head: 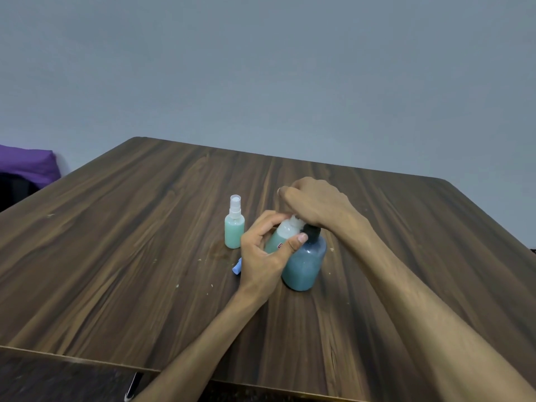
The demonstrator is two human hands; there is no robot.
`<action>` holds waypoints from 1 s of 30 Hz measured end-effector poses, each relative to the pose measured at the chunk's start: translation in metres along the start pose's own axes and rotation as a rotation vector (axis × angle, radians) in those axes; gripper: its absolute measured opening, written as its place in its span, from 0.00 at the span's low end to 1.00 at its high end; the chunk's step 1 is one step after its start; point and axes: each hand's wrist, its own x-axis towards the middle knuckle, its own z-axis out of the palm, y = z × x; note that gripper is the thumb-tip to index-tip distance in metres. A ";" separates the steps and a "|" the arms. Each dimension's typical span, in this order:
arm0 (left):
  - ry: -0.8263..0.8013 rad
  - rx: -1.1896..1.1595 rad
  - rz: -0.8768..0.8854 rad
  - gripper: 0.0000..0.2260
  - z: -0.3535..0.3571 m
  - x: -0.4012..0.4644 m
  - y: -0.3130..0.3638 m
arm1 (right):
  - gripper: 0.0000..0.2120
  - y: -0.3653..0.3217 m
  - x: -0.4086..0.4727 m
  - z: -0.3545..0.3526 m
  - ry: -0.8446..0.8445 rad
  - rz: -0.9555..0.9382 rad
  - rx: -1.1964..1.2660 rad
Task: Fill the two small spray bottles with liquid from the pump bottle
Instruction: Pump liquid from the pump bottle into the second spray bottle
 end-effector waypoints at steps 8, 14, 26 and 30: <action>-0.008 0.004 -0.004 0.11 0.000 0.000 0.001 | 0.15 0.003 0.002 0.001 -0.001 0.014 -0.010; 0.004 0.004 -0.016 0.12 0.000 0.002 -0.001 | 0.15 0.001 0.004 0.006 -0.034 0.006 -0.016; -0.003 -0.008 -0.012 0.12 0.002 0.001 0.001 | 0.15 0.003 0.005 0.004 -0.022 0.019 0.032; 0.001 0.004 -0.028 0.12 0.001 0.001 -0.001 | 0.15 0.001 0.003 0.003 -0.080 0.024 -0.039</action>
